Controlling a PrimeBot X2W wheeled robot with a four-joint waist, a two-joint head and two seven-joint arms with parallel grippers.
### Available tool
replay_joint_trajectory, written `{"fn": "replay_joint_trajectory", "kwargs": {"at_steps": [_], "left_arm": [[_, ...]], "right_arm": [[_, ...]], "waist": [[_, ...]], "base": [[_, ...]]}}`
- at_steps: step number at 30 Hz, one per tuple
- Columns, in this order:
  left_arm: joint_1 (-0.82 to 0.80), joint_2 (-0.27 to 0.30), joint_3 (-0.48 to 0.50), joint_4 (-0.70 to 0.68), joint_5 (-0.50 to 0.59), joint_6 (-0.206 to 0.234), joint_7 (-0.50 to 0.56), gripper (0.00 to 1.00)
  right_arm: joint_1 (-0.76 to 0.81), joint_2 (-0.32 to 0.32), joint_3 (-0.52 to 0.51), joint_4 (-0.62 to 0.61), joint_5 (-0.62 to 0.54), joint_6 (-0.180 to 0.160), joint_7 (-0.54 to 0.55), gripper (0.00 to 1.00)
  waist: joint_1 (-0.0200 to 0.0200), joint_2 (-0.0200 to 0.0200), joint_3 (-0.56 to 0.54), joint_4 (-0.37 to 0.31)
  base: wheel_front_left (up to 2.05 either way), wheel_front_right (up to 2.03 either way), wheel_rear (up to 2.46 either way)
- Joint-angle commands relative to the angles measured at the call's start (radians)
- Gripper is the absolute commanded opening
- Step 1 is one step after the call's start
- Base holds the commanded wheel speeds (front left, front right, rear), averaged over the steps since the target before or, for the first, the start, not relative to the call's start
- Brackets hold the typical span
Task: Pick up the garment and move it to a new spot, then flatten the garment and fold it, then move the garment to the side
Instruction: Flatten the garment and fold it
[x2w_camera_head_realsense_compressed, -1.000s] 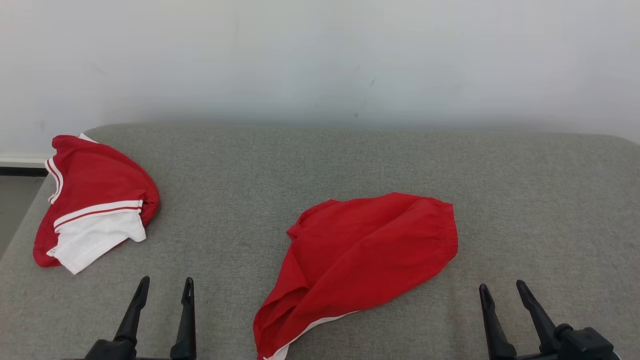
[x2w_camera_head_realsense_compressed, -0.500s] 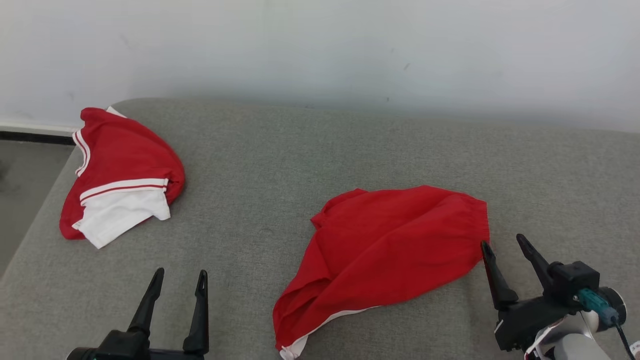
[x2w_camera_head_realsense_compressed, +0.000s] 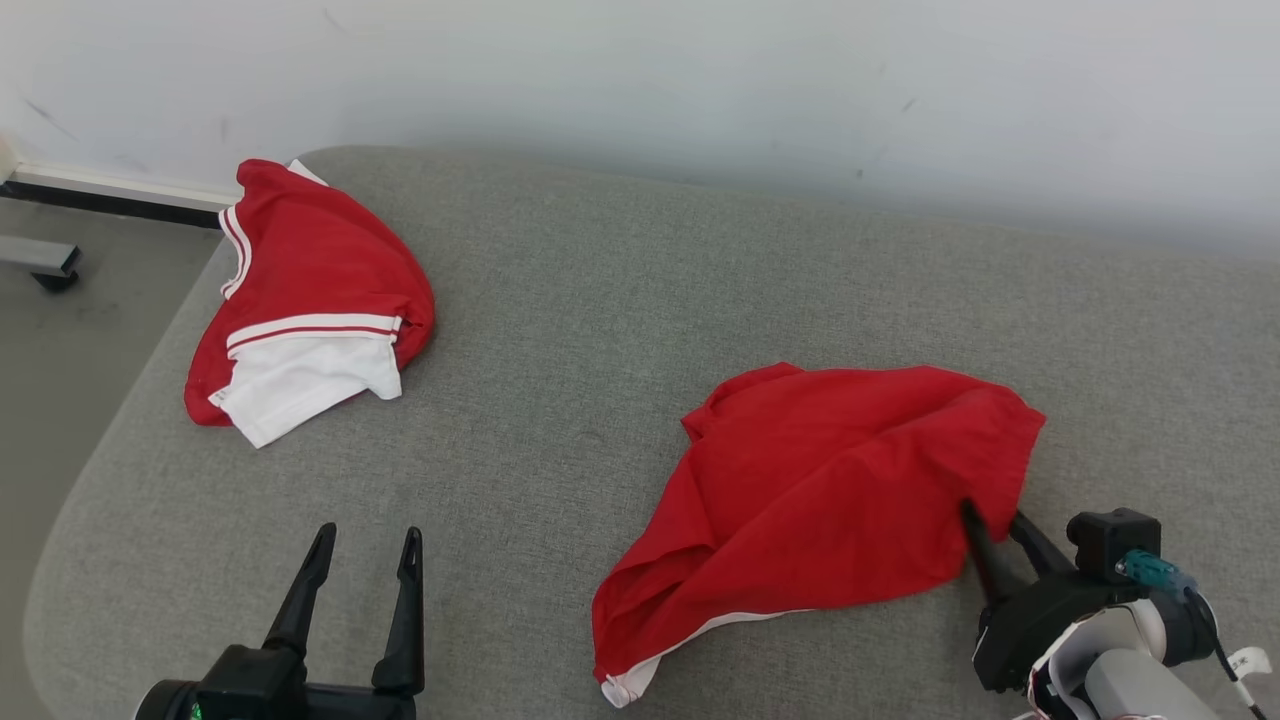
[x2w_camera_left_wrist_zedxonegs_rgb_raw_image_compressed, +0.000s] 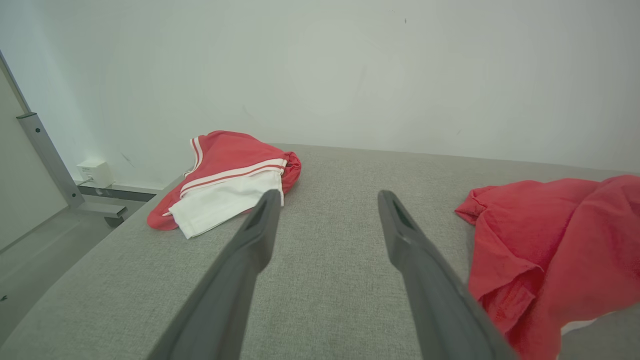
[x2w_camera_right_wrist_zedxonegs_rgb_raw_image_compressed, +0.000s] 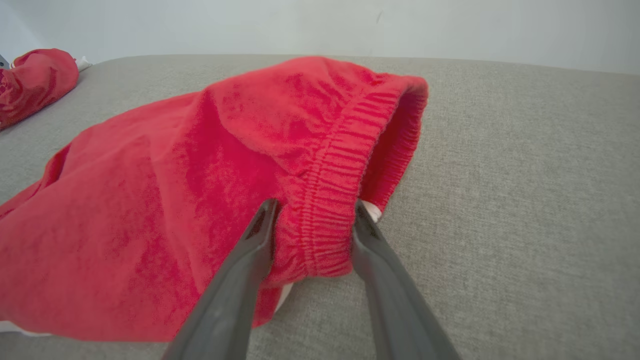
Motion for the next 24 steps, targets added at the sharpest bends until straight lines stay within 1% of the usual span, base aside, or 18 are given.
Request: {"fn": "replay_joint_trajectory", "kwargs": {"at_steps": [1,5,8,17,18,21,24], "left_arm": [[-0.016,-0.001,0.001,0.003,-0.002,0.0,-0.001,1.0],[-0.003,-0.001,0.008,0.006,-0.002,0.001,-0.001,1.0],[0.013,-0.001,0.015,0.008,-0.007,0.004,-0.001,1.0],[0.031,-0.002,0.021,0.006,-0.014,0.009,-0.001,1.0],[0.031,-0.002,0.021,0.006,-0.014,0.009,-0.001,1.0],[0.033,-0.002,0.019,0.006,-0.015,0.01,-0.001,1.0],[0.037,-0.002,0.024,0.007,-0.017,0.009,-0.001,1.0]], "right_arm": [[-0.018,-0.013,0.014,0.011,0.014,-0.002,-0.009,0.0],[-0.011,-0.021,0.062,-0.007,0.045,-0.002,-0.027,0.0],[0.012,-0.036,0.091,-0.061,0.046,-0.002,-0.031,0.0],[0.182,-0.079,0.124,-0.368,0.004,-0.002,-0.032,0.0],[0.182,-0.079,0.124,-0.368,0.004,-0.002,-0.032,0.0],[0.248,-0.085,0.097,-0.471,0.004,-0.002,-0.025,0.0],[0.321,-0.079,0.061,-0.576,0.003,-0.002,0.016,0.0]], "waist": [[-0.0001,0.0,-0.003,0.0],[-0.0001,0.0,-0.018,-0.019],[-0.0001,0.0,-0.03,-0.049],[-0.0001,0.0,-0.049,-0.137],[-0.0001,0.0,-0.049,-0.137],[-0.0001,0.0,-0.047,-0.155],[-0.0001,0.0,-0.044,-0.172]], "base": [[0.0,0.0,0.0],[0.0,0.0,0.0],[0.0,0.0,0.0],[0.0,0.0,0.0],[0.0,0.0,0.0],[0.0,0.0,0.0],[0.0,0.0,0.0]]}}
